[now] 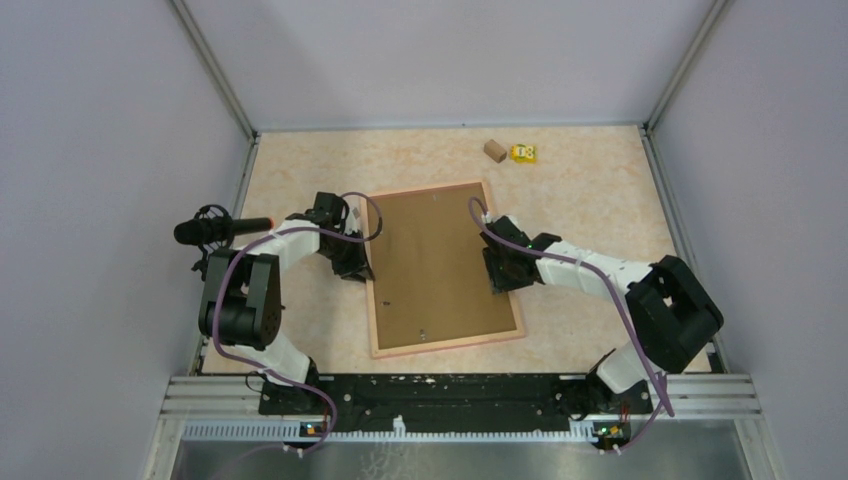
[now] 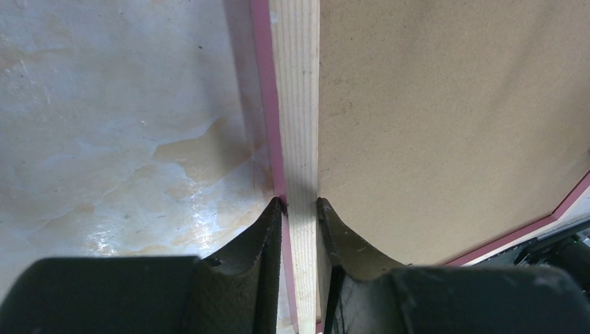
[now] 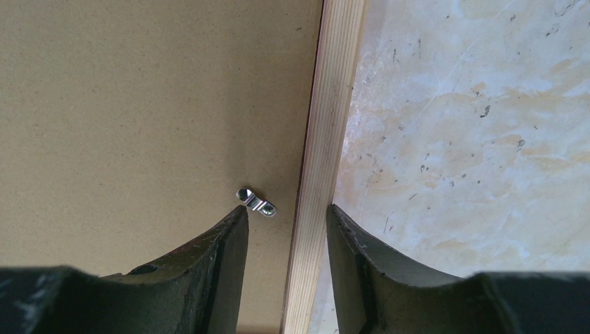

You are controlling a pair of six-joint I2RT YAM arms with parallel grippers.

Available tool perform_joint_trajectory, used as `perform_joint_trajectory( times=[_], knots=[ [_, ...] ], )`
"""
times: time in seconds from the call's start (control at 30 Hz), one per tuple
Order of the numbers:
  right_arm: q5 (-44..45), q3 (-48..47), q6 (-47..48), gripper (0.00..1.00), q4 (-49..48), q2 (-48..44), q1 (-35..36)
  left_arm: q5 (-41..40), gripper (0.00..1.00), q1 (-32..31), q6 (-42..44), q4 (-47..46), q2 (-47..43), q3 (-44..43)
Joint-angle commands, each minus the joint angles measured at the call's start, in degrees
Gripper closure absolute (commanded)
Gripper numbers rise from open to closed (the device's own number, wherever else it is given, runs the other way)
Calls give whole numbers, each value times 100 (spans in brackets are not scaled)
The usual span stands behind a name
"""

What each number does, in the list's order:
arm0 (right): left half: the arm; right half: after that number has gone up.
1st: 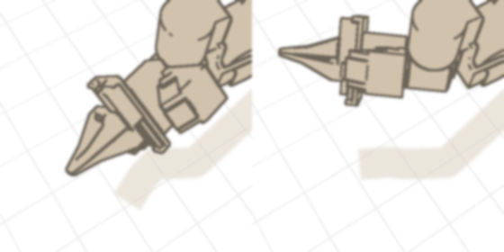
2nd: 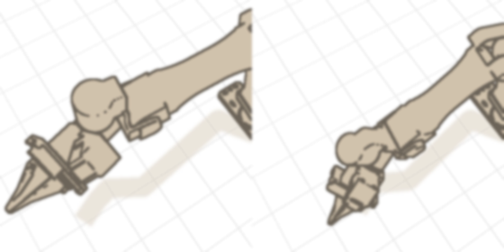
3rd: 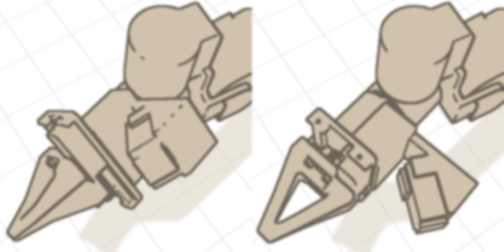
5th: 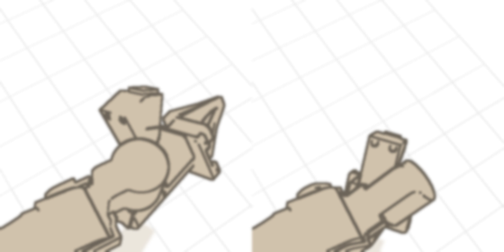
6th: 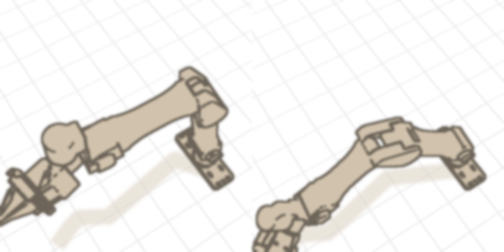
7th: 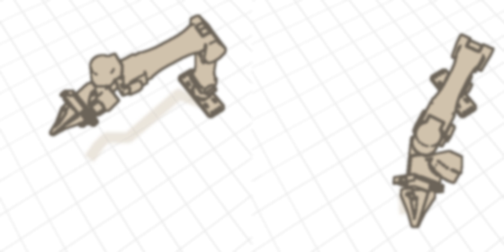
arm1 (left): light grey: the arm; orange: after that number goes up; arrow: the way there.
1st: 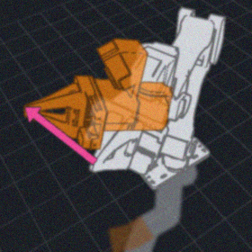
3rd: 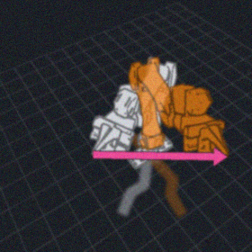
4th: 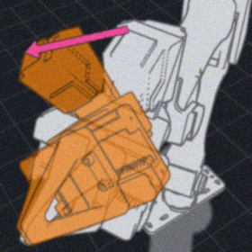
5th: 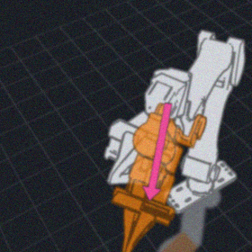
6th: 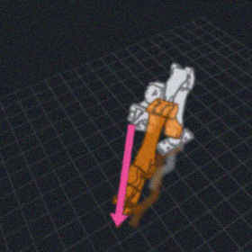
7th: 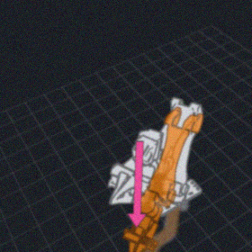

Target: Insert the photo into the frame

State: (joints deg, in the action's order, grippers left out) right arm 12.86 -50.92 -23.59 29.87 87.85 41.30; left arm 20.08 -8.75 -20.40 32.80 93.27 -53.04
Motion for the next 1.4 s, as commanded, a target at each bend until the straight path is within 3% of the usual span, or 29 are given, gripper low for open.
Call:
perform_joint_trajectory(
  times=[0.0,0.53,0.73,0.93,1.03,1.23,1.3,1.37],
  knots=[
    [116,-128,-22,55,-187,340,144,14,74,65,89,-112,10,51],
    [711,-469,-351,53,116,953,335,121,76,135,72,-151,58,72],
    [1147,-632,-1401,75,619,1269,340,159,76,176,54,-168,150,89],
    [1050,-630,-2122,85,837,1371,388,198,76,206,43,-179,217,109],
    [1001,-689,-2457,100,1024,1401,394,215,76,215,45,-190,244,126],
    [699,-937,-2410,100,902,1112,393,297,77,217,53,-225,290,147],
    [618,-1131,-2010,92,786,992,388,336,77,218,62,-232,261,181],
    [502,-1309,-1622,74,721,938,377,375,76,215,49,-267,222,232]
  ],
)
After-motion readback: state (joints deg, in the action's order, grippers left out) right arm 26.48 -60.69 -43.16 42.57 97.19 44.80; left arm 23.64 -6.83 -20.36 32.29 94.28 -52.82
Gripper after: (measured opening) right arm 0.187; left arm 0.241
